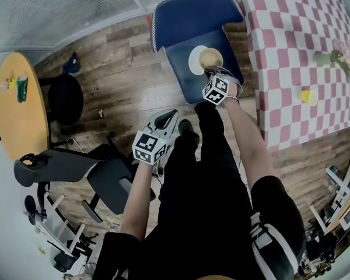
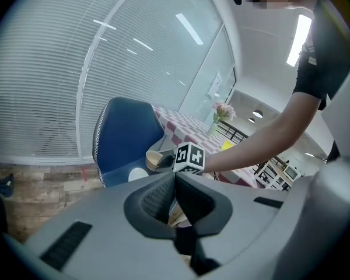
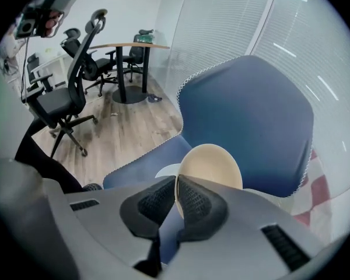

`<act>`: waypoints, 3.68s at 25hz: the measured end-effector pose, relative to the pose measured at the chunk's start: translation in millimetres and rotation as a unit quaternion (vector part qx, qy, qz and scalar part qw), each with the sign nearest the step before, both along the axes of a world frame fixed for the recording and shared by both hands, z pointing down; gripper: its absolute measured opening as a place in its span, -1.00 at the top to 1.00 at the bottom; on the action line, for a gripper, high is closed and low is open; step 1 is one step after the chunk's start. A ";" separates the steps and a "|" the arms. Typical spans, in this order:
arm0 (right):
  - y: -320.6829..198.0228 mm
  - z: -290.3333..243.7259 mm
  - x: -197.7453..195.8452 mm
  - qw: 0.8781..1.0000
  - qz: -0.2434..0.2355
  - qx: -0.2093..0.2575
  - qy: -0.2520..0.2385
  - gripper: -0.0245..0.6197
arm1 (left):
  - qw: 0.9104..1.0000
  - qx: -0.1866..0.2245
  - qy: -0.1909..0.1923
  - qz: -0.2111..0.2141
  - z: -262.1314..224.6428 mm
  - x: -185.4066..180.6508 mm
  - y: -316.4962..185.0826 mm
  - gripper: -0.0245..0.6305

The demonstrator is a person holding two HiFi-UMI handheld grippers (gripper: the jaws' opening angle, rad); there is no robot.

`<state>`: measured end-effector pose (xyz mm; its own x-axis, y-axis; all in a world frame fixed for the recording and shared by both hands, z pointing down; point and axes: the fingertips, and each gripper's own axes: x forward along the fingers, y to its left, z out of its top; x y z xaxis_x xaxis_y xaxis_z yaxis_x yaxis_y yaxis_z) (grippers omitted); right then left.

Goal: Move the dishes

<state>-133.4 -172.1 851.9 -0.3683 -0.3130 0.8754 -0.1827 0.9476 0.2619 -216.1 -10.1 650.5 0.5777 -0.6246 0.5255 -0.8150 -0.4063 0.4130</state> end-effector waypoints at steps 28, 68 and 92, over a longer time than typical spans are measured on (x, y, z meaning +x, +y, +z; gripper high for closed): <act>116.9 -199.2 210.3 0.986 0.125 0.099 0.039 0.84 | 0.991 0.062 -0.030 0.115 -116.2 78.1 94.7 0.85; 156.7 -167.7 577.2 0.957 0.263 0.050 0.112 0.83 | 0.972 0.048 -0.029 0.227 -109.8 359.3 56.1 0.85; 153.9 -194.0 554.7 0.952 0.287 0.082 0.072 0.24 | 0.973 0.054 -0.024 0.222 -117.8 339.0 59.5 0.85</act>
